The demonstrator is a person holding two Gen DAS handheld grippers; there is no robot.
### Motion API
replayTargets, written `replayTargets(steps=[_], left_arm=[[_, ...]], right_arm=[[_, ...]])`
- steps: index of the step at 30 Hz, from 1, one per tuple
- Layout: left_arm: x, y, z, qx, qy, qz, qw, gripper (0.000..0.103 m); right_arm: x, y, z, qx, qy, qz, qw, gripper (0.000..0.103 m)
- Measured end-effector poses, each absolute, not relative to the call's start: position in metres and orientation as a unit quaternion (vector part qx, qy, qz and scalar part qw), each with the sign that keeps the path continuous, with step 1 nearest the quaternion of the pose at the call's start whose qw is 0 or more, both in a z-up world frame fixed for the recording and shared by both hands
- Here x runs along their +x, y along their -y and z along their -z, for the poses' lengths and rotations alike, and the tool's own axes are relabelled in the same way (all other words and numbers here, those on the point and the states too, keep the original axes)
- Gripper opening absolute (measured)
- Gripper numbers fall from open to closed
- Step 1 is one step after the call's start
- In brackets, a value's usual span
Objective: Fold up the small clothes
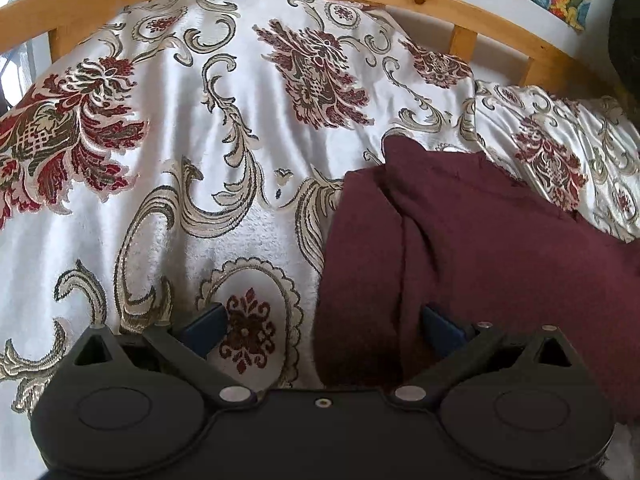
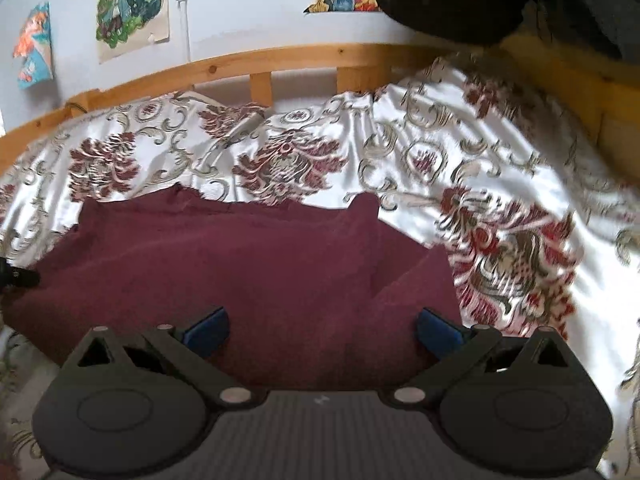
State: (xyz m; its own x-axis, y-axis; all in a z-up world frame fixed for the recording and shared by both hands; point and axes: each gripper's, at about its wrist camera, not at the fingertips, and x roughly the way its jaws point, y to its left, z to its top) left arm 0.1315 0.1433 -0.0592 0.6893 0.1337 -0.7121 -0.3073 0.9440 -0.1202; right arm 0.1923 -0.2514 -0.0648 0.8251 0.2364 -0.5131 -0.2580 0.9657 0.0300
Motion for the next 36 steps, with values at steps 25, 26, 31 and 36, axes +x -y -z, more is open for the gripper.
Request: replayTargets(steps=[25, 26, 31, 36], left_arm=[[0.133, -0.143, 0.064, -0.186, -0.386, -0.033, 0.903, 0.1], [0.133, -0.146, 0.064, -0.193, -0.386, -0.037, 0.901, 0.098], [0.133, -0.145, 0.061, -0.19, -0.391, -0.053, 0.899, 0.091], [0.132, -0.138, 0.057, -0.171, -0.397, -0.064, 0.9, 0.077]], right_arm=[[0.187, 0.19, 0.104, -0.074, -0.267, -0.214, 0.937, 0.103], [0.187, 0.19, 0.105, -0.073, -0.267, -0.215, 0.937, 0.103], [0.187, 0.191, 0.105, -0.072, -0.267, -0.216, 0.937, 0.103], [0.187, 0.192, 0.105, -0.07, -0.267, -0.216, 0.936, 0.103]])
